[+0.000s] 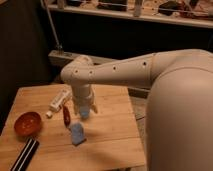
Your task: Place the eraser on the white sponge
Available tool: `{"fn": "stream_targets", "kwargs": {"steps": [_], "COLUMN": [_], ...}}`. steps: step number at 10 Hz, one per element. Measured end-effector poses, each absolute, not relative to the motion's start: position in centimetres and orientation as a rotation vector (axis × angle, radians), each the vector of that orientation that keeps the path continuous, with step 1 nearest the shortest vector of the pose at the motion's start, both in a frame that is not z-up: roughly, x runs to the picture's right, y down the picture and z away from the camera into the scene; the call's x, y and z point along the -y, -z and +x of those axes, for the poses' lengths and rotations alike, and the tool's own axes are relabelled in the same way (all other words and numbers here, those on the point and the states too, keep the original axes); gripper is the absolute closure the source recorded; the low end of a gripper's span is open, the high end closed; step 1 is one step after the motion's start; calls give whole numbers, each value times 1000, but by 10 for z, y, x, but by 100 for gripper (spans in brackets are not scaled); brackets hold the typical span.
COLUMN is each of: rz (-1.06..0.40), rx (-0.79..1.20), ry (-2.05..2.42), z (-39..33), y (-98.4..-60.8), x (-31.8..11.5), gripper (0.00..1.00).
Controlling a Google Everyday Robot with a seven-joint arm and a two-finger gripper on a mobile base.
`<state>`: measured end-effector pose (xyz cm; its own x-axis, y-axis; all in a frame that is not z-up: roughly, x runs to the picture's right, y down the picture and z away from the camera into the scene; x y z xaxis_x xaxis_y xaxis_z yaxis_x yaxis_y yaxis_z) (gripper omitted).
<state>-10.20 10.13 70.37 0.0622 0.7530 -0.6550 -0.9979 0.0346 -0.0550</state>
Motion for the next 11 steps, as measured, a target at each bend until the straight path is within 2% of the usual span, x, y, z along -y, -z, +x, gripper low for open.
{"fn": "stream_targets", "kwargs": {"steps": [7, 11], "rz": [-568, -558], "rx": [-522, -397], "ry": [-1407, -1107], "z": [-108, -196], "y": [-705, -693], "x": [-102, -124], "gripper": [35, 35]}}
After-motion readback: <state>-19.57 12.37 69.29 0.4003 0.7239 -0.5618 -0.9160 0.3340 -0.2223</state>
